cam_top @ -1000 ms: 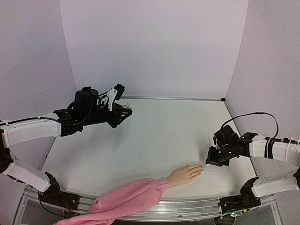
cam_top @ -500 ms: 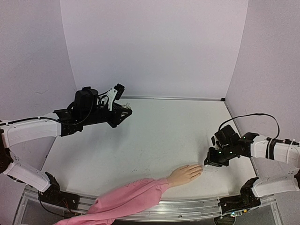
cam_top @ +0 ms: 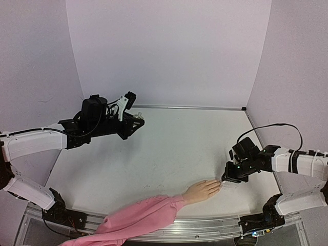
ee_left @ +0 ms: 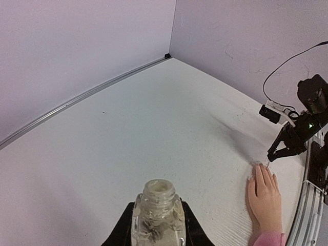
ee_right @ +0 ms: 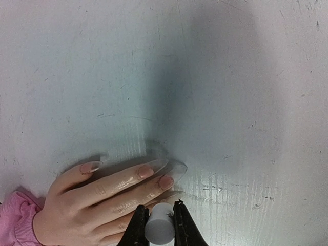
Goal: Paint the nails
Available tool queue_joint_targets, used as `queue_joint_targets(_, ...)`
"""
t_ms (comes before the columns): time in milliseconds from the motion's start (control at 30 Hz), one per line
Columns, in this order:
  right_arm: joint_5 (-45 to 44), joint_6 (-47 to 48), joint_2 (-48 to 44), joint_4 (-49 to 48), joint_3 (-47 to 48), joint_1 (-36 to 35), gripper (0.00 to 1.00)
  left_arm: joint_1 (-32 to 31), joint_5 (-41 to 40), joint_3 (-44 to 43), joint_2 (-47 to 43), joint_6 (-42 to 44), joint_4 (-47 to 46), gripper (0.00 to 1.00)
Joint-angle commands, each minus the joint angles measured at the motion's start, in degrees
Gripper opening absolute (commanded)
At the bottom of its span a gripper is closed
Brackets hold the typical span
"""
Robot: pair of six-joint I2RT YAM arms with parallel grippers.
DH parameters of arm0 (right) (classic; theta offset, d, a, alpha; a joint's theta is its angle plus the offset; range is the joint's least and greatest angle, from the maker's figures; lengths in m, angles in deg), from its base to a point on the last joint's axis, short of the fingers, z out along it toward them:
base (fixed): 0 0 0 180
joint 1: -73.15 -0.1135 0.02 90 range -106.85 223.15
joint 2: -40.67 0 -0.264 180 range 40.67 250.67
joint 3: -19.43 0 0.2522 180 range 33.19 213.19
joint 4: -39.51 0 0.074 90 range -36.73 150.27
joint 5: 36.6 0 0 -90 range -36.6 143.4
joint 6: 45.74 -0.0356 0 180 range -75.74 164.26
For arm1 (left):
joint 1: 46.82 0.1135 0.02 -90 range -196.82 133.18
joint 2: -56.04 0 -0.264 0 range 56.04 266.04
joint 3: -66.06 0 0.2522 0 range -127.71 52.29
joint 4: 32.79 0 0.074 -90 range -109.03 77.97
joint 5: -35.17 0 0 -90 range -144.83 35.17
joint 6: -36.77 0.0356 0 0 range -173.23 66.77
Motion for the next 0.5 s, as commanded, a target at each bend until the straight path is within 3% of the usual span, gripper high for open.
queue_joint_targets(0,-1.54,-0.75,0.27,3.26,1.06,-0.39,0.00,0.33,-0.45,-0.51,-1.84,-0.15,-3.86,0.00)
queue_joint_targets(467,-2.84,-1.35,1.40,3.76,1.21,-0.40,0.00,0.33,-0.19,-0.73,-1.28,-0.13,-3.86,0.00)
